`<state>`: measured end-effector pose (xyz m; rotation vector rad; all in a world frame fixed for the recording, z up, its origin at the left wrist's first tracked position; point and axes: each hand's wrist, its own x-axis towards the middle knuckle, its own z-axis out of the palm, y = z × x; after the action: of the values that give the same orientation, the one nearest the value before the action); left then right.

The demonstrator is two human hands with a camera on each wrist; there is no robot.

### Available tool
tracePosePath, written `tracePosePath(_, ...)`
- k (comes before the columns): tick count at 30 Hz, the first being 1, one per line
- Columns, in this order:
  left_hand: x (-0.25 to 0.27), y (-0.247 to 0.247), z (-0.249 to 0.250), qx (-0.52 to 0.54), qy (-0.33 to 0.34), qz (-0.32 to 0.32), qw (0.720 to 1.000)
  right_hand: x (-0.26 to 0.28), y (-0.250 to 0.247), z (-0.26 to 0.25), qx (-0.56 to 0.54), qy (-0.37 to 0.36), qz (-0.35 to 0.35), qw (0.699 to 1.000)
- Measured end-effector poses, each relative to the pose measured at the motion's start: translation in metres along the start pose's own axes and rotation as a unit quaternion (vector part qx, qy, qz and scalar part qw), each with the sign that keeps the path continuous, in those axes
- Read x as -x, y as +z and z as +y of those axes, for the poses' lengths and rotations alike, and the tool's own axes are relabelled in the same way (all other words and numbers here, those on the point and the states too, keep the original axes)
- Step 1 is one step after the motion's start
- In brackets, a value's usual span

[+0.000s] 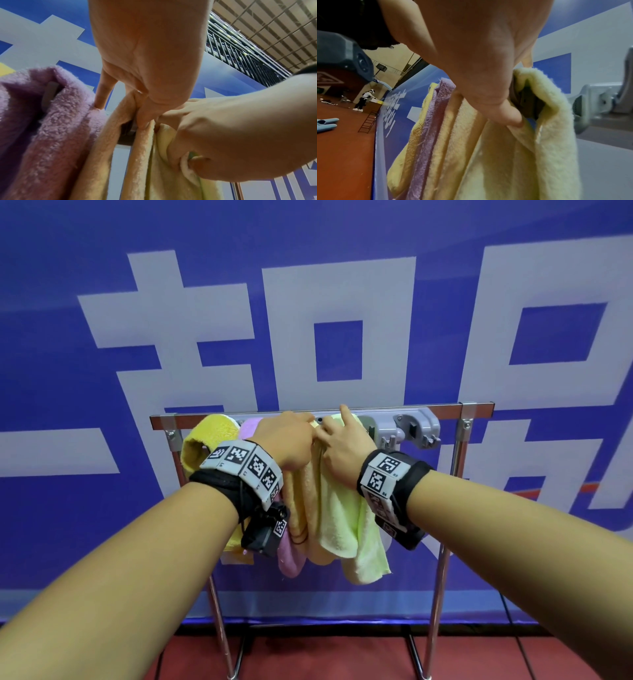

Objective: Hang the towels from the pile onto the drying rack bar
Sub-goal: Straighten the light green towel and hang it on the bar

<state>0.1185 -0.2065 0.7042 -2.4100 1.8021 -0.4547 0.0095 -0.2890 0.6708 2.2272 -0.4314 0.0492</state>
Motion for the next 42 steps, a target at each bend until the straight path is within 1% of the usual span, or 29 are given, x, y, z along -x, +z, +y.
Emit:
tracePosePath(3,0.002,0.000,-0.001,0.019,0.001,0.004,1.000,0.005,0.002,0.004,-0.015,-0.021,0.029,0.999)
tracePosePath(6,0.005,0.001,-0.004,0.037,0.007,0.010,0.999,0.013,0.004,0.012,-0.077,-0.060,0.077,0.992)
tracePosePath(10,0.007,0.004,-0.007,0.061,0.018,0.021,0.998,0.027,0.021,0.017,-0.182,-0.074,0.173,0.965)
tracePosePath(13,0.007,0.007,-0.004,0.066,0.030,0.050,0.996,0.044,0.028,0.009,-0.193,-0.052,0.234,0.952)
tracePosePath(15,0.005,0.009,0.000,0.050,0.042,0.069,0.996,0.051,0.029,-0.001,-0.211,-0.052,0.255,0.942)
tracePosePath(17,0.002,0.011,0.004,0.036,0.051,0.073,0.995,0.053,0.029,-0.014,-0.248,-0.068,0.258,0.931)
tracePosePath(18,0.002,0.012,0.006,0.030,0.052,0.071,0.996,0.054,0.028,-0.021,-0.267,-0.069,0.234,0.932)
tracePosePath(19,0.001,0.014,0.007,0.023,0.051,0.067,0.996,0.055,0.028,-0.028,-0.286,-0.057,0.183,0.939)
tracePosePath(20,0.001,0.015,0.008,0.017,0.049,0.062,0.997,0.056,0.030,-0.033,-0.310,-0.032,0.113,0.943)
tracePosePath(22,0.001,0.017,0.010,0.004,0.049,0.052,0.997,0.058,0.040,-0.041,-0.364,0.016,-0.030,0.931)
tracePosePath(23,0.000,0.017,0.011,-0.002,0.049,0.050,0.998,0.058,0.045,-0.044,-0.381,0.028,-0.074,0.921)
tracePosePath(25,0.000,0.019,0.013,-0.017,0.049,0.054,0.997,0.054,0.056,-0.048,-0.409,0.048,-0.125,0.902)
tracePosePath(28,-0.001,0.023,0.014,-0.038,0.043,0.060,0.997,0.048,0.069,-0.052,-0.428,0.066,-0.155,0.888)
tracePosePath(30,-0.001,0.024,0.014,-0.051,0.041,0.060,0.996,0.048,0.077,-0.050,-0.411,0.089,-0.174,0.891)
tracePosePath(32,-0.003,0.026,0.015,-0.060,0.039,0.061,0.996,0.048,0.082,-0.044,-0.373,0.151,-0.171,0.899)
tracePosePath(34,-0.005,0.027,0.016,-0.067,0.039,0.063,0.995,0.048,0.084,-0.038,-0.348,0.213,-0.155,0.900)
tracePosePath(36,-0.006,0.027,0.017,-0.069,0.038,0.065,0.995,0.048,0.084,-0.036,-0.328,0.242,-0.144,0.902)
tracePosePath(38,-0.006,0.027,0.018,-0.065,0.037,0.066,0.995,0.045,0.083,-0.037,-0.321,0.233,-0.143,0.907)
tracePosePath(39,-0.006,0.027,0.018,-0.061,0.039,0.067,0.995,0.045,0.081,-0.039,-0.327,0.210,-0.149,0.909)
tracePosePath(40,-0.006,0.027,0.017,-0.053,0.040,0.066,0.996,0.045,0.079,-0.042,-0.337,0.175,-0.156,0.912)
tracePosePath(42,-0.003,0.026,0.016,-0.034,0.041,0.061,0.997,0.046,0.079,-0.048,-0.370,0.083,-0.169,0.910)
